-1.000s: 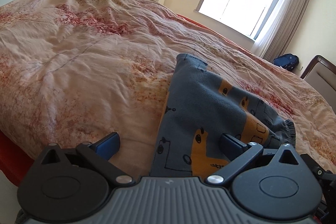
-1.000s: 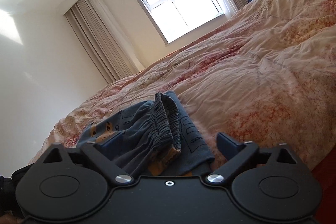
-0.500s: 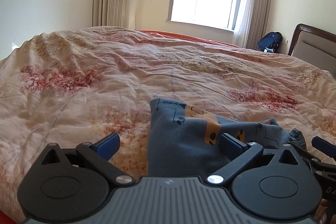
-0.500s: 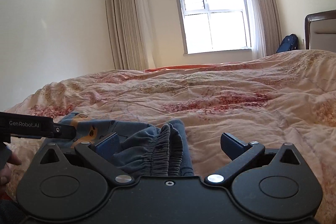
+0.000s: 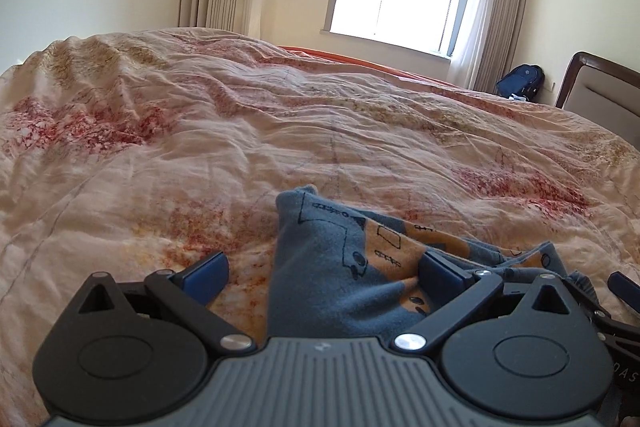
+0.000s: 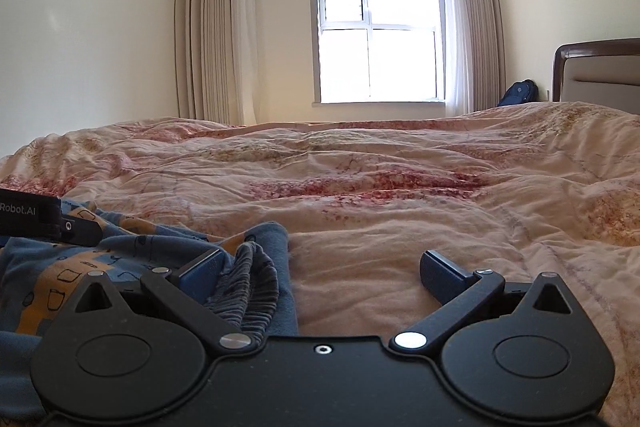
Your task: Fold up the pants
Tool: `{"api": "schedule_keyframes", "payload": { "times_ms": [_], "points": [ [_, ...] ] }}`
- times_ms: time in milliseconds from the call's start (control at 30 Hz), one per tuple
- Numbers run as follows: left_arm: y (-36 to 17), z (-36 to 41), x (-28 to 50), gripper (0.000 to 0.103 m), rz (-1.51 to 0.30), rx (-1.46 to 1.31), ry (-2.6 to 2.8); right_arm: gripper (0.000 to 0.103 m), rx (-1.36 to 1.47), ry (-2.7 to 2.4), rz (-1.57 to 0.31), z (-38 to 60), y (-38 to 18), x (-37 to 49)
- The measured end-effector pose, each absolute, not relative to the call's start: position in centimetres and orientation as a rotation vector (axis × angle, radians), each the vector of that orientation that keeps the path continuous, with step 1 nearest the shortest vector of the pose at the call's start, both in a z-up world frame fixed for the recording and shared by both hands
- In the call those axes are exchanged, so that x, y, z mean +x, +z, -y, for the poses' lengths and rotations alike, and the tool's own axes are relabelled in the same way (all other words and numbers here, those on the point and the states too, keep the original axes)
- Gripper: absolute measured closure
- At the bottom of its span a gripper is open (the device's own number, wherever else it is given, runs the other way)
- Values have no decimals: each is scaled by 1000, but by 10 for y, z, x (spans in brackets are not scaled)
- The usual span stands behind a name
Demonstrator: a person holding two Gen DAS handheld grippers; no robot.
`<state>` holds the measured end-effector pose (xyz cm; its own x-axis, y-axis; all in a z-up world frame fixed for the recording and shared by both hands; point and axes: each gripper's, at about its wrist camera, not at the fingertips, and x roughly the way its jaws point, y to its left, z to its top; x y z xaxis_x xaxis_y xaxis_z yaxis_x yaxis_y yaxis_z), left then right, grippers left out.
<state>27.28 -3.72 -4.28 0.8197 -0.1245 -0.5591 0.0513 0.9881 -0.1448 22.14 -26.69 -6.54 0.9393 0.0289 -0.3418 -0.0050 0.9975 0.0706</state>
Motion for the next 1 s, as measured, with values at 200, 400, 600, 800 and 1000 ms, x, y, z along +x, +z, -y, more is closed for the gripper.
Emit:
{"api": "schedule_keyframes", "payload": {
  "times_ms": [200,400,600,800,1000],
  "points": [
    [-28,35,260,0,-592,-142,-83,0,110,36,-334,272,-48,206],
    [-20,40,230,0,-689,-140,-113,0,88,108,-326,260,-35,172],
    [-29,47,193,1,-743,-60,-141,0,-6,90,-441,248,-50,142],
    [-31,43,181,1,-783,-71,-146,0,37,50,-481,260,-58,126],
    [-32,38,172,1,-790,-87,-156,0,29,33,-493,259,-56,121]
  ]
}}
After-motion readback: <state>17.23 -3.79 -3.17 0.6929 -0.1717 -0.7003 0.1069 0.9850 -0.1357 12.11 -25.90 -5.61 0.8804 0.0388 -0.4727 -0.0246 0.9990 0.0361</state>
